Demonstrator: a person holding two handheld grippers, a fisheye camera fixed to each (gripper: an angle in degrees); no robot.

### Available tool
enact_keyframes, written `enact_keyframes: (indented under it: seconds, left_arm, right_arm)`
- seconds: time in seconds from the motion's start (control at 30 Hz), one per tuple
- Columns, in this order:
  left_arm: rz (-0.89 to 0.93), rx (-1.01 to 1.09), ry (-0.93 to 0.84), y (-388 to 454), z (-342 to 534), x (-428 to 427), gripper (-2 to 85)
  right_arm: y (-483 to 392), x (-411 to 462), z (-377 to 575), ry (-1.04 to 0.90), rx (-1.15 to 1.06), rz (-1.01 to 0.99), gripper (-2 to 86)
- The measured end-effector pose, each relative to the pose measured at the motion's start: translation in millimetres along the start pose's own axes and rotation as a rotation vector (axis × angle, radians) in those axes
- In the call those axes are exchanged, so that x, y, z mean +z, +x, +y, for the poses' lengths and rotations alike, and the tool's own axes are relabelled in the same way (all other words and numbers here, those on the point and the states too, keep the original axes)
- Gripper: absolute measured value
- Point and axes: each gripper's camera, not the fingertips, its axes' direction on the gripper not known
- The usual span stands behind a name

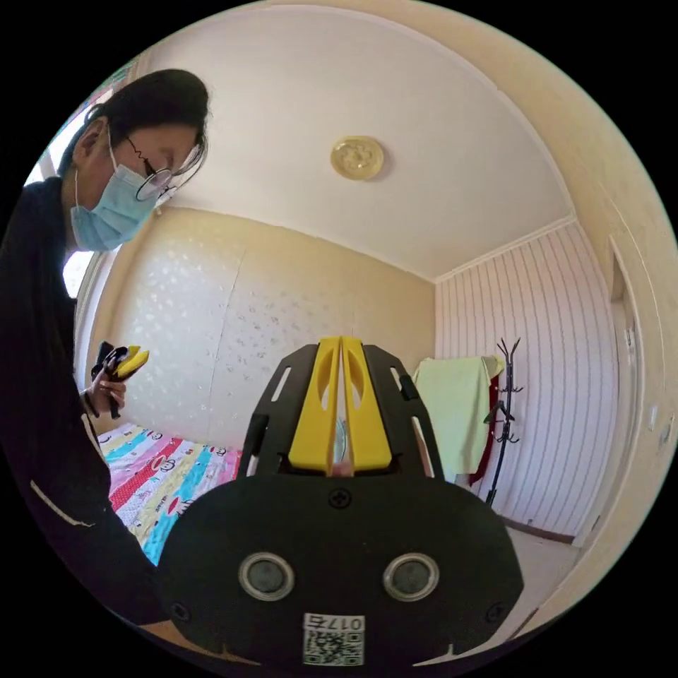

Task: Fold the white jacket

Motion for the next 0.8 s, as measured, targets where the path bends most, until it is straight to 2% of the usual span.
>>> enact_keyframes:
  seconds: [0.07,0.17,0.33,0.43,0.6,0.67,0.8]
  left_arm:
    - [-0.038,-0.018,-0.183,-38.9,-2.5,65.3,6.7]
    - [-0.031,-0.129,-0.347,-95.8,2.0,147.9,7.1]
    - [-0.091,-0.238,-0.431,-170.1,11.3,263.2,8.3]
    - [-0.107,-0.314,-0.569,-220.5,26.3,333.8,9.2]
    - [-0.159,-0.403,-0.709,-295.6,63.9,425.3,10.7]
    - [-0.182,-0.479,-0.808,-336.5,92.2,466.8,11.4]
    - [-0.193,-0.602,-0.88,-394.9,141.1,516.2,12.1]
  right_arm:
    - [26.8,17.7,13.8,-0.044,0.042,-0.033,2.9]
    - [79.4,48.9,36.4,-0.111,0.145,-0.098,5.2]
    - [169.1,106.3,91.5,-0.231,0.34,-0.229,6.8]
    - [201.4,146.6,133.8,-0.299,0.401,-0.188,7.6]
    - [221.5,237.6,203.4,-0.503,0.369,-0.146,8.2]
    - [220.1,276.8,231.0,-0.564,0.35,-0.202,8.1]
    - [199.1,371.0,298.6,-0.8,0.263,-0.363,8.2]
